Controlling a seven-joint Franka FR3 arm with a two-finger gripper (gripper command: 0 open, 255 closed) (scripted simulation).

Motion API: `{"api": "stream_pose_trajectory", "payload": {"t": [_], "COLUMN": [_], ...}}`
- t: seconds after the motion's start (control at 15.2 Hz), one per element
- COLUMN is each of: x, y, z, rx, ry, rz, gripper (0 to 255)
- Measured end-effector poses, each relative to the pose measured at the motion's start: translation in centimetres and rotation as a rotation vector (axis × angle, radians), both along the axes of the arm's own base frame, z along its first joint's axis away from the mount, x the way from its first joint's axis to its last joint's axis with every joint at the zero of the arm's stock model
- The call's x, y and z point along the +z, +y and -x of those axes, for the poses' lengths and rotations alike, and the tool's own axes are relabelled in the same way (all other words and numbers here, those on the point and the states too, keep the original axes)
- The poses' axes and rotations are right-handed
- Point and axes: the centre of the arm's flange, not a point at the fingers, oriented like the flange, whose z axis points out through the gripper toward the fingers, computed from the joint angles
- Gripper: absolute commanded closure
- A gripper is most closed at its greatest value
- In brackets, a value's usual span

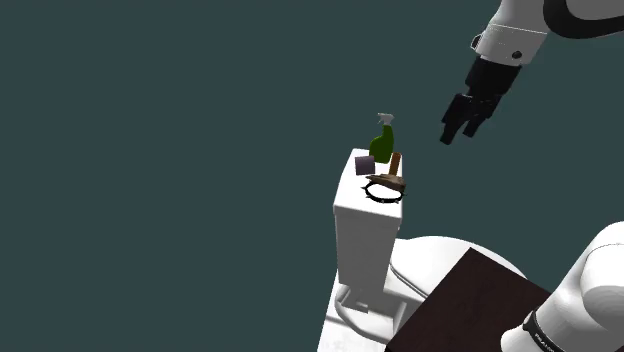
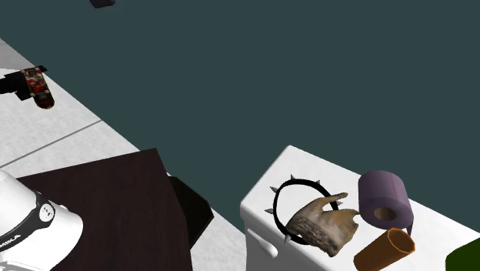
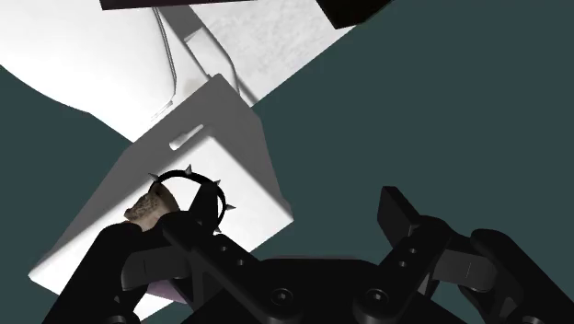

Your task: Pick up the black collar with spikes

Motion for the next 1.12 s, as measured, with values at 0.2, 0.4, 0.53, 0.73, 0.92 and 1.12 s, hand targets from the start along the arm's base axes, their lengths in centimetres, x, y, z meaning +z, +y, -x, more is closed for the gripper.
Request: {"api": "stream_pose_trajectory", "payload": {"t": [0.2, 0.4, 0.53, 0.73, 0.92, 1.12], "x": [-1.2, -4.0, -6.0, -9.1, -12.1, -15.4], "y": [-0.2, -0.8, -1.2, -2.1, -3.1, -3.8], "z": [-1.0, -3.5, -5.0, -7.4, -9.9, -12.5], "rx": [0.005, 0.017, 0.026, 0.04, 0.053, 0.067], "ry": [0.007, 0.021, 0.031, 0.047, 0.061, 0.076], "rz": [0.009, 0.029, 0.044, 0.065, 0.087, 0.11], "gripper": [0, 0, 0, 0, 0, 0]}}
